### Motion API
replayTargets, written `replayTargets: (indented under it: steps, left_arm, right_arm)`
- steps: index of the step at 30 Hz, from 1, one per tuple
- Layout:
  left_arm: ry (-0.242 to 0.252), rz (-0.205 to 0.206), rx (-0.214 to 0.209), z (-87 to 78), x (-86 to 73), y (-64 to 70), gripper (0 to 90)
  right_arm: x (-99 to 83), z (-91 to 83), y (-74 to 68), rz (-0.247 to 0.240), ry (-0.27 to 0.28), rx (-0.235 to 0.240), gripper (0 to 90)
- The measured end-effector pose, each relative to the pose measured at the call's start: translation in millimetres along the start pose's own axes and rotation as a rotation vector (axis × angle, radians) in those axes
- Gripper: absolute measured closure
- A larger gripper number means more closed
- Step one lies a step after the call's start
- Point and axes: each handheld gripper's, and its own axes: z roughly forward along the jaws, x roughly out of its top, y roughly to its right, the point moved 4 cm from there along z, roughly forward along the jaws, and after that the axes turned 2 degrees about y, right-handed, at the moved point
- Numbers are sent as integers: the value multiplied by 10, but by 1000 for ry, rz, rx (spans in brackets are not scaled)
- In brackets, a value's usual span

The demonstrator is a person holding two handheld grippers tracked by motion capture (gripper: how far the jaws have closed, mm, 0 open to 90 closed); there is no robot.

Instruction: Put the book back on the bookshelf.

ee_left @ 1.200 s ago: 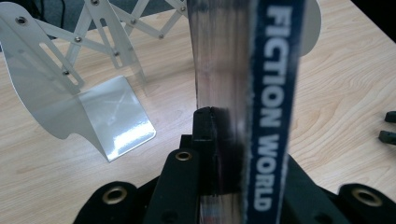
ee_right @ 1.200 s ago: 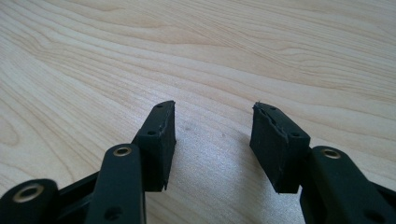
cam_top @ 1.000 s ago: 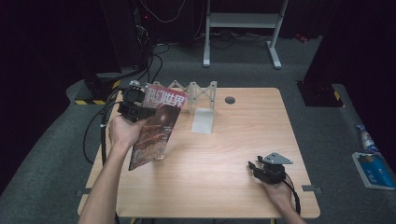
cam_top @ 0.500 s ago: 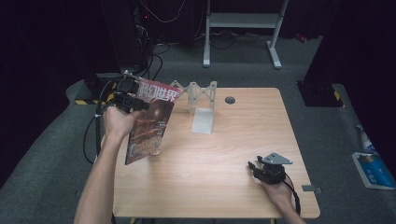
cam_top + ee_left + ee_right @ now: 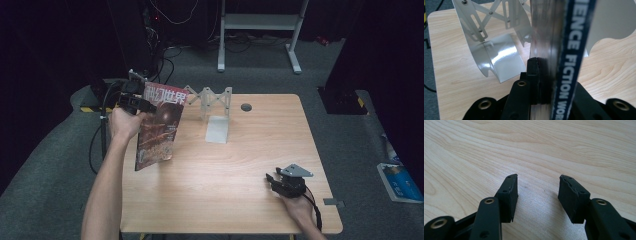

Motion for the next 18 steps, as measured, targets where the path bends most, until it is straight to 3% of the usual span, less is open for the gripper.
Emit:
replayTargets:
  steps: [18]
  left_arm:
    - [17,-18,-13,-170,52,-86,826]
  right_arm:
    - [1,2,0,-2,0,1,497]
